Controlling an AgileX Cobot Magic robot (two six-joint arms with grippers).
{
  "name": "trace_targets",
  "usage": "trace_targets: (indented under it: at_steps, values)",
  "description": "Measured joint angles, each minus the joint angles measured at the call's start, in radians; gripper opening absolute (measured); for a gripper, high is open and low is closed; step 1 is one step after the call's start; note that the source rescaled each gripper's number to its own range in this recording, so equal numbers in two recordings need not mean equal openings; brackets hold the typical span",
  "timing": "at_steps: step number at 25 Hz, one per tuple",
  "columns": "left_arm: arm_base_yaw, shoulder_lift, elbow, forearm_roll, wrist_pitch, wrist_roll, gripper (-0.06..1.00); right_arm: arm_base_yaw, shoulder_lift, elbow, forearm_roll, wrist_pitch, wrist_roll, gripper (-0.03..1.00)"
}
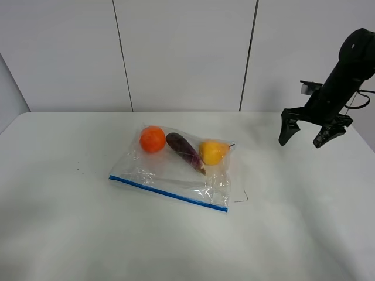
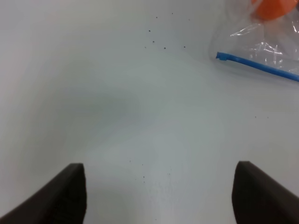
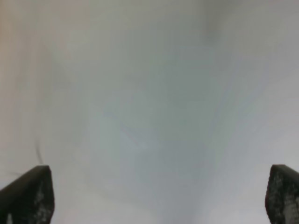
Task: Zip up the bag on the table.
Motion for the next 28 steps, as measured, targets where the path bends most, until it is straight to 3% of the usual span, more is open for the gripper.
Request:
trace_targets:
  at_steps: [10,28]
  values:
    - [0.000,0.000,0.000,0.000,0.000,0.000,0.96,0.000,-0.225,0.240,-0.039,0.000,0.007,1.00]
    - [0.000,0.000,0.000,0.000,0.000,0.000,0.96,0.000,-0.936,0.766,-0.050,-0.032,0.002,1.00]
